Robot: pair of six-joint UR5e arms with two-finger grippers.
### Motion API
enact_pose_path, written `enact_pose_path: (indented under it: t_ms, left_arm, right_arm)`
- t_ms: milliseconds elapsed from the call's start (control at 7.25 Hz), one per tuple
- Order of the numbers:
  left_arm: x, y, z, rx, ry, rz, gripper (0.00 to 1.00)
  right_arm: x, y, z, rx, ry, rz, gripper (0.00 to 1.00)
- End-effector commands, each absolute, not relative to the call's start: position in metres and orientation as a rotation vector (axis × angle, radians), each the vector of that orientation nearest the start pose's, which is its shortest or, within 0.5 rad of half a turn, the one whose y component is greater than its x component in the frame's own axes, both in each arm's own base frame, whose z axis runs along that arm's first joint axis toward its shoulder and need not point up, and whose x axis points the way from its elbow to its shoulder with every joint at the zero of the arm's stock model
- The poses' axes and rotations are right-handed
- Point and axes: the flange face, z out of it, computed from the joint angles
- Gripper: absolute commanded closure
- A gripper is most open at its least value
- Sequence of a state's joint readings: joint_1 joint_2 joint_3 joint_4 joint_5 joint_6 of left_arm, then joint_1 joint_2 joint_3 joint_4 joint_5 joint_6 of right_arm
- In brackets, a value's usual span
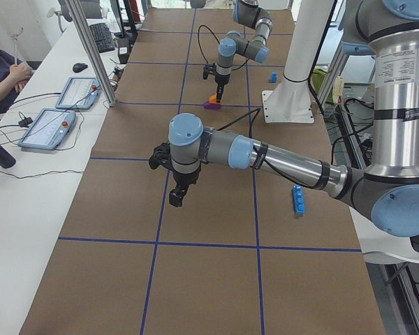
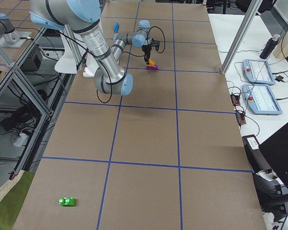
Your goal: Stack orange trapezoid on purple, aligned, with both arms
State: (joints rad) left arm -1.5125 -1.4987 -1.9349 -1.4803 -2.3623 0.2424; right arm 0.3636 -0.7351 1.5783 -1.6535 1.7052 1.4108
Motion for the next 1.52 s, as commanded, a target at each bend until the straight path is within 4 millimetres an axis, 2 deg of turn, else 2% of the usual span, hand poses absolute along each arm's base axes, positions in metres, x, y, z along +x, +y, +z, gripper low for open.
enact_pose_path:
  t_ms: [0, 138, 276, 414, 552, 690, 828, 966, 1103, 1241, 1379]
  left_arm:
    - [-0.036, -0.46, 0.522, 0.264, 0.772, 0.363, 0.0]
    - [-0.036, -0.46, 0.525, 0.259, 0.773, 0.362, 0.0]
    - [-0.037, -0.46, 0.528, 0.254, 0.772, 0.358, 0.0]
    - [-0.036, -0.449, 0.541, 0.225, 0.775, 0.345, 0.0]
    - [-0.037, -0.446, 0.555, 0.194, 0.779, 0.329, 0.0]
    - [-0.038, -0.443, 0.575, 0.16, 0.778, 0.318, 0.0]
    - [-0.039, -0.444, 0.586, 0.141, 0.768, 0.297, 0.0]
    - [-0.061, -0.441, 0.593, 0.141, 0.763, 0.234, 0.0]
    - [-0.072, -0.437, 0.603, 0.127, 0.747, 0.198, 0.0]
    - [-0.073, -0.436, 0.617, 0.1, 0.752, 0.183, 0.0]
    - [-0.074, -0.432, 0.623, 0.089, 0.757, 0.176, 0.0]
  right_arm:
    - [-0.624, -0.366, 0.153, 0.076, -0.778, 0.137, 0.0]
    - [-0.611, -0.368, 0.139, 0.09, -0.807, 0.121, 0.0]
    - [-0.577, -0.388, 0.128, 0.085, -0.848, 0.133, 0.0]
    - [-0.532, -0.413, 0.128, 0.057, -0.865, 0.108, 0.0]
    - [-0.474, -0.436, 0.138, 0.064, -0.851, 0.075, 0.0]
    - [-0.412, -0.462, 0.157, 0.061, -0.842, 0.045, 0.0]
    - [-0.344, -0.493, 0.191, 0.082, -0.834, 0.002, 0.0]
    - [-0.28, -0.513, 0.237, 0.104, -0.816, -0.062, 0.0]
    - [-0.222, -0.514, 0.293, 0.121, -0.78, -0.139, 0.0]
    - [-0.167, -0.517, 0.348, 0.132, -0.741, -0.201, 0.0]
    - [-0.109, -0.508, 0.402, 0.104, -0.74, -0.207, 0.0]
